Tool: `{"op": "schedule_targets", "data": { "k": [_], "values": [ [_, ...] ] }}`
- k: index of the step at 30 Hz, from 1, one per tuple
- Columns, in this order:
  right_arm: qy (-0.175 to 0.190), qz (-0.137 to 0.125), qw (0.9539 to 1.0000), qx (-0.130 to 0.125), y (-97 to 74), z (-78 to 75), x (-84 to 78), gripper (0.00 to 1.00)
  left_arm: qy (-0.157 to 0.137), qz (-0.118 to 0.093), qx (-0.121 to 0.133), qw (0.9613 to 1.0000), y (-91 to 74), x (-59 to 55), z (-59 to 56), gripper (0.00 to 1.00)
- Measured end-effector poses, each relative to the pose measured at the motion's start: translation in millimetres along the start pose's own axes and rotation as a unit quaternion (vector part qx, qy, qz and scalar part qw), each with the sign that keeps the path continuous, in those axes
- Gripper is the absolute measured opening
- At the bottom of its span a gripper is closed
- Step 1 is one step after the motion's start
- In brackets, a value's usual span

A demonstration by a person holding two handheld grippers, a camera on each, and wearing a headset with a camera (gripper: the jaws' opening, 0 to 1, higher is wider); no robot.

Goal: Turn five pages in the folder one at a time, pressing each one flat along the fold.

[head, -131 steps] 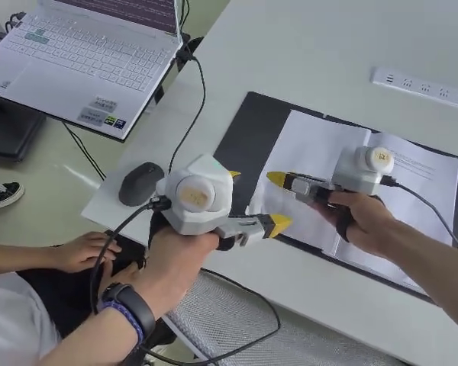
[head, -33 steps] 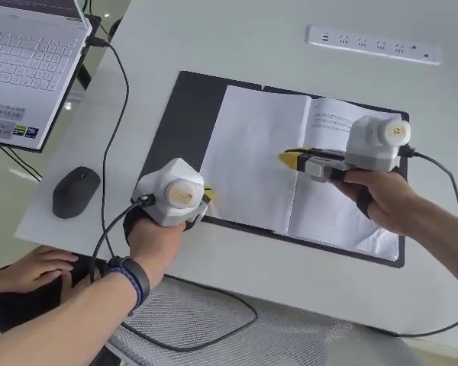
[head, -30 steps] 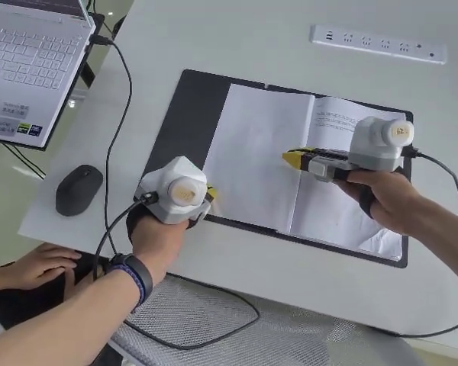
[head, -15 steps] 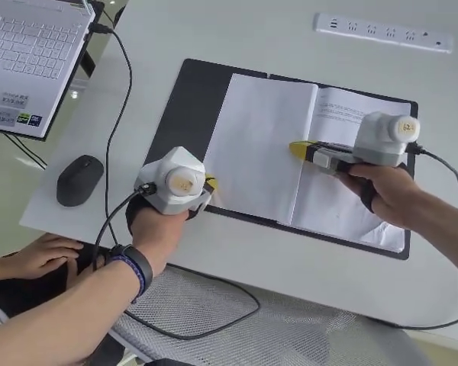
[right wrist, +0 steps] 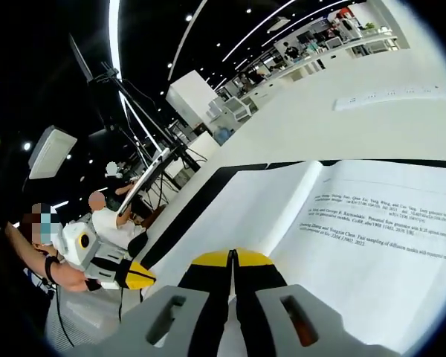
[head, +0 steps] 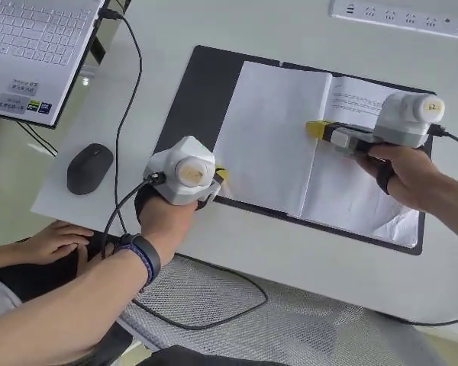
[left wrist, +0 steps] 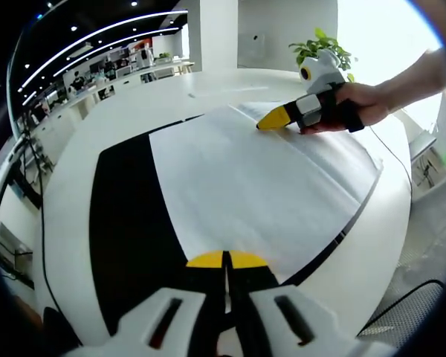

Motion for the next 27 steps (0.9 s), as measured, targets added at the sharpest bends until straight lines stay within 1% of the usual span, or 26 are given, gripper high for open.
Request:
{"op": "schedule_targets", "data": {
  "k": [7, 8, 9, 12, 13, 14, 16, 20, 22, 23, 24, 27],
  "values": [
    [0.005, -0.004, 0.9999, -0.014, 11.0, -20.1, 15.8, 0.0, -0.001, 0.001, 0.001, 1.0, -1.8, 0.9, -1.2, 0.0],
    [0.007, -0.005, 0.9998, -0.017, 15.6, -33.7, 21.1, 0.0, -0.001, 0.001, 0.001, 1.0, -2.0, 1.0, -1.3, 0.0],
    [0.009, -0.006, 0.9998, -0.019, 17.7, -38.7, 23.7, 0.0, -0.001, 0.001, 0.001, 1.0, -3.1, 1.5, -2.0, 0.0],
    [0.017, -0.01, 0.9994, -0.029, 20.9, -47.1, 27.8, 0.0, -0.001, 0.001, 0.001, 1.0, -3.8, 1.8, -2.2, 0.0],
    [0.021, -0.017, 0.999, -0.035, 23.4, -55.1, 31.5, 0.0, -0.003, 0.001, 0.001, 1.0, -4.2, 2.0, -2.5, 0.0],
    [0.026, -0.021, 0.9987, -0.038, 24.7, -59.6, 33.2, 0.0, -0.004, 0.001, 0.001, 1.0, -4.4, 2.0, -2.5, 0.0],
    [0.033, -0.025, 0.9984, -0.039, 26.0, -62.6, 34.3, 0.0, -0.004, 0.0, 0.002, 1.0, -4.6, 2.1, -2.6, 0.0],
    [0.034, -0.028, 0.9976, -0.053, 30.7, -72.9, 41.5, 0.0, -0.004, 0.001, 0.002, 1.0, -2.4, 1.5, -0.7, 0.0],
    [0.035, -0.027, 0.9974, -0.057, 35.4, -86.5, 47.5, 0.0, -0.005, 0.0, 0.002, 1.0, -2.8, 1.4, -0.8, 0.0],
    [0.041, -0.027, 0.997, -0.059, 36.5, -89.8, 47.9, 0.0, -0.006, -0.001, 0.002, 1.0, -2.9, 1.3, -0.8, 0.0],
    [0.043, -0.03, 0.9967, -0.062, 36.8, -92.0, 48.8, 0.0, -0.006, -0.002, 0.002, 1.0, -2.0, 0.8, -0.2, 0.0],
    [0.056, -0.039, 0.9951, -0.071, 36.0, -89.1, 50.7, 0.0, -0.008, -0.003, 0.002, 1.0, 0.1, -0.2, 1.1, 0.0]
  ]
}}
Point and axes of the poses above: the centre of the closed fingertips' face, and the gripper's own axes: y roughly forward along the fingers, z roughly to its left, x roughly out of its top, the point moved 5 cm from there along -y, roughly backward along the fingers, and after that the axes turned 12 degrees about -y, right-handed, at the moved point
